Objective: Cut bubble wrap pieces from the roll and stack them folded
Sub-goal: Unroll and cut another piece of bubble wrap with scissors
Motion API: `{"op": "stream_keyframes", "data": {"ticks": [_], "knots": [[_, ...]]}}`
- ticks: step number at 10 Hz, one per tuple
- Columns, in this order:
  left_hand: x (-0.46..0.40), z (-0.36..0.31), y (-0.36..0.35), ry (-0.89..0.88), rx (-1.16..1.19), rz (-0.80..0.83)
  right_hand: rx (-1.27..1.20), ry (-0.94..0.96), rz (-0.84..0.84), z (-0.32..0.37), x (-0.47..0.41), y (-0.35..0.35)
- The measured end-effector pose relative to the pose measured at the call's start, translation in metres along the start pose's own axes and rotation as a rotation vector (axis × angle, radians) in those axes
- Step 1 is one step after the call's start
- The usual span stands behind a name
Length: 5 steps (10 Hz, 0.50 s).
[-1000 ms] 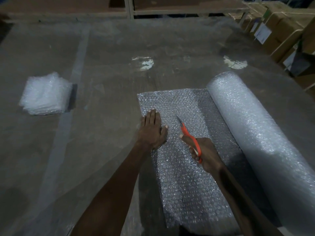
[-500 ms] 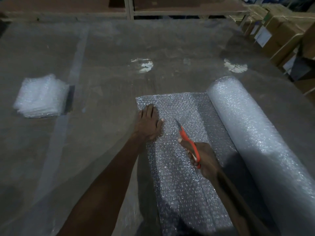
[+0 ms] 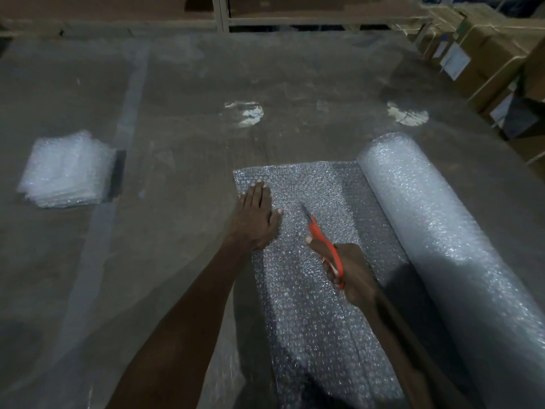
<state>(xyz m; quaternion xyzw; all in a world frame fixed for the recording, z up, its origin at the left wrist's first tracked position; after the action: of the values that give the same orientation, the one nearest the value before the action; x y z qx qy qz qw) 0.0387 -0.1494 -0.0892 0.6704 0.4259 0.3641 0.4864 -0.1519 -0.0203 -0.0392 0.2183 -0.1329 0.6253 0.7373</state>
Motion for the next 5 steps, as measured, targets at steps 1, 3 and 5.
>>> {"op": "stream_keyframes", "data": {"ticks": [1,3,5], "knots": [[0.001,0.000,0.001,-0.006,-0.007,-0.007,0.001,0.001,-0.025,-0.006,-0.003,0.003],[0.000,0.001,0.000,0.006,0.007,0.000,-0.092,-0.063,0.018,0.002,-0.001,0.000],[0.001,-0.001,0.001,0.006,0.010,-0.006,-0.121,-0.076,0.023,0.008,-0.005,-0.004]]}}
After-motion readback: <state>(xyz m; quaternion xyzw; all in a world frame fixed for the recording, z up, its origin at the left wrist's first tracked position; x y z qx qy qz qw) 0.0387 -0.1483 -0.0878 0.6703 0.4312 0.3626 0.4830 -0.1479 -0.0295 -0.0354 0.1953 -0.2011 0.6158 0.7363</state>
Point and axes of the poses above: each hand's wrist, its own x-axis away from the middle knuckle, its own y-axis out of the back of the hand, z = x × y, the point moved 2 cm from there along -x, towards the middle knuckle, and after that the axes turned 1 degree about z, right-handed, at the moved point
